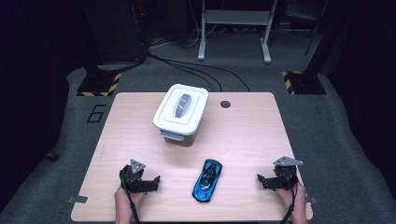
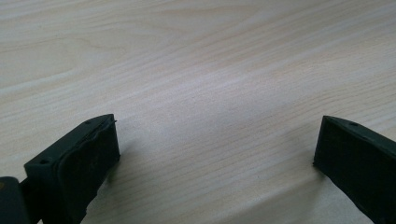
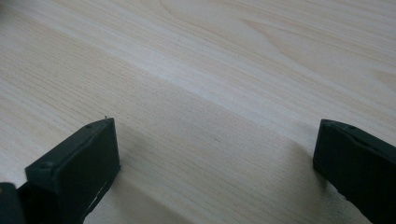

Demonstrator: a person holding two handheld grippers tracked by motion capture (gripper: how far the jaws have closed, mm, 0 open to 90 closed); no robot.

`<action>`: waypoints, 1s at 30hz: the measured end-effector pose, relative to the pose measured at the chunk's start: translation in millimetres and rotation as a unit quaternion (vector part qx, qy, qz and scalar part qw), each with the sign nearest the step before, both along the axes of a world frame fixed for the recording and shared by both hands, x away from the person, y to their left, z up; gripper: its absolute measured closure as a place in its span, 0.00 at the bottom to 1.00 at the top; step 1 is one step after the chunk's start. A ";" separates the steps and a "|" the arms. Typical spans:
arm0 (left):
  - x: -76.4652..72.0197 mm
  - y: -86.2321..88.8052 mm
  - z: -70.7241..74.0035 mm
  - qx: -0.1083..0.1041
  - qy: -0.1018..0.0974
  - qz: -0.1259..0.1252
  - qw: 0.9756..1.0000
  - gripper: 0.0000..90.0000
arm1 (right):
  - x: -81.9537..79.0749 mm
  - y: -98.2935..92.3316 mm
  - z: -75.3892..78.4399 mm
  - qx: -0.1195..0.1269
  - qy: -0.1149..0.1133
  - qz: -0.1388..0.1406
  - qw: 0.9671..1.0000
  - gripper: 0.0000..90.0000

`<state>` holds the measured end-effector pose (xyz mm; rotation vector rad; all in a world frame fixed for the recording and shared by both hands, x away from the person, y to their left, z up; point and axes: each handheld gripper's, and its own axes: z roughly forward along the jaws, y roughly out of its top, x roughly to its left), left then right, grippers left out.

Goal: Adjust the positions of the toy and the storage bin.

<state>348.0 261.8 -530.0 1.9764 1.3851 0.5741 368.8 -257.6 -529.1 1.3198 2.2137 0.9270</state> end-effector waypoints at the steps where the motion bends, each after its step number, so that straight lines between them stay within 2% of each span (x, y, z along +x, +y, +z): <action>1: 0.0 0.0 0.0 0.000 0.000 0.000 1.000 0.00 | 0.0 0.0 0.0 0.000 0.000 0.000 1.000 0.00; 7: -5.3 -13.9 14.6 -0.016 -0.013 0.010 1.000 0.00 | 0.0 0.1 -0.1 0.000 -0.001 0.000 1.000 0.00; 11: -5.6 -21.9 19.3 -0.023 -0.009 0.006 1.000 0.00 | -0.1 0.1 0.0 0.000 -0.001 0.000 1.000 0.00; 17: -6.3 -43.6 27.5 -0.028 -0.006 -0.020 0.999 0.00 | -0.1 0.1 0.0 0.000 -0.001 0.000 1.000 0.00; 19: -5.4 -53.9 29.8 -0.031 -0.001 -0.035 0.999 0.00 | -0.3 0.2 0.0 0.000 -0.001 0.000 1.000 0.00; 21: -5.1 -57.3 29.9 -0.033 -0.002 -0.038 0.999 0.00 | -0.4 0.2 0.0 0.000 -0.001 -0.001 1.000 0.00; 23: -4.6 -66.6 31.6 -0.028 0.002 -0.050 0.998 0.00 | -0.3 0.2 0.0 0.000 -0.001 -0.001 1.000 0.00; 25: -4.8 -70.9 31.2 -0.025 -0.002 -0.049 0.998 0.00 | -0.4 0.2 0.0 0.000 -0.001 -0.001 1.000 0.00; 30: -4.2 -88.1 33.4 -0.022 0.010 -0.070 0.997 0.00 | -0.4 0.2 0.0 0.000 -0.001 -0.001 1.000 0.00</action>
